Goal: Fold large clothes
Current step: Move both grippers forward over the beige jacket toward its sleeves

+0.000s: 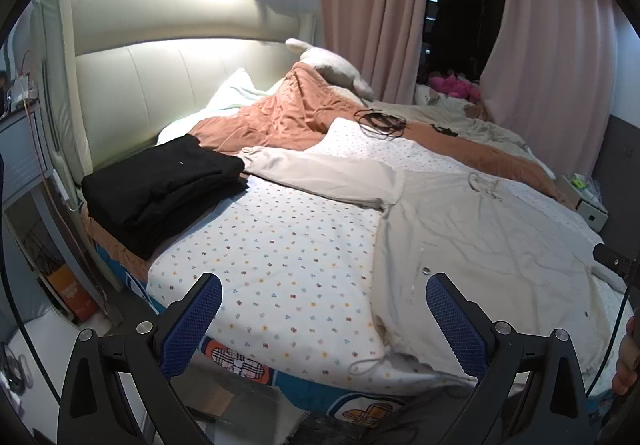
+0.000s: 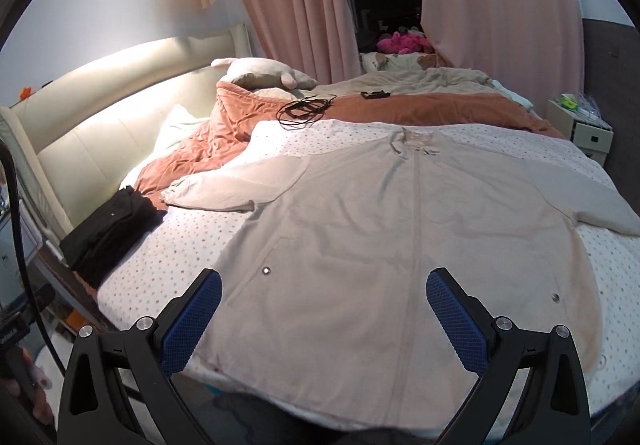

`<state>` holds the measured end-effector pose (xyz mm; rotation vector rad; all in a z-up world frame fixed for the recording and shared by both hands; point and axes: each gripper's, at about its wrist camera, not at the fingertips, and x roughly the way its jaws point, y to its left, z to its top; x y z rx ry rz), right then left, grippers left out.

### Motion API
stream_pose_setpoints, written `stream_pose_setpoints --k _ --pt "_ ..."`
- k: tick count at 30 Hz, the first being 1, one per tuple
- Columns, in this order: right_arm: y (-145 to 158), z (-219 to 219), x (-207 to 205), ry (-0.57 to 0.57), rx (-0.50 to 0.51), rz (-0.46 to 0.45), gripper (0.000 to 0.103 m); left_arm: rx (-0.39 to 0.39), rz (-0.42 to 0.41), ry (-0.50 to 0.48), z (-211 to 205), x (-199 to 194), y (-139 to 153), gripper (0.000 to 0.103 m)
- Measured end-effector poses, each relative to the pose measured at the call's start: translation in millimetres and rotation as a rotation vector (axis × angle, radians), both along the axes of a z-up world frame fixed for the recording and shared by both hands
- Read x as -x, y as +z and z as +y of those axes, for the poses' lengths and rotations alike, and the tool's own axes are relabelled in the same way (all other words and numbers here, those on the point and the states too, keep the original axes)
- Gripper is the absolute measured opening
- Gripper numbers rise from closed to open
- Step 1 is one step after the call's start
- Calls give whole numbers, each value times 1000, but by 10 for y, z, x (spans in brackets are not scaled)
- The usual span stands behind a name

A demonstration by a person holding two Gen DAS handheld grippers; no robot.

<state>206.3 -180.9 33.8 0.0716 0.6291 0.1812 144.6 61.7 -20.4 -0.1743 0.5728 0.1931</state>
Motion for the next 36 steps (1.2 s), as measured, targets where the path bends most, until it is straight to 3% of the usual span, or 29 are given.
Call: stream_pose_setpoints --k 10,23,28,36 --pt "-182 229 -844 47 -83 74 102 -4 56 53 286 -631 -42 102" --pt "-344 511 -1819 55 -157 143 102 59 133 97 722 -1610 -93 91" --pt "-468 642 -2216 50 -156 174 102 86 176 108 856 -2058 -231 81" --pt "-814 624 -2671 14 -188 233 96 119 242 134 1060 -2774 -474 80"
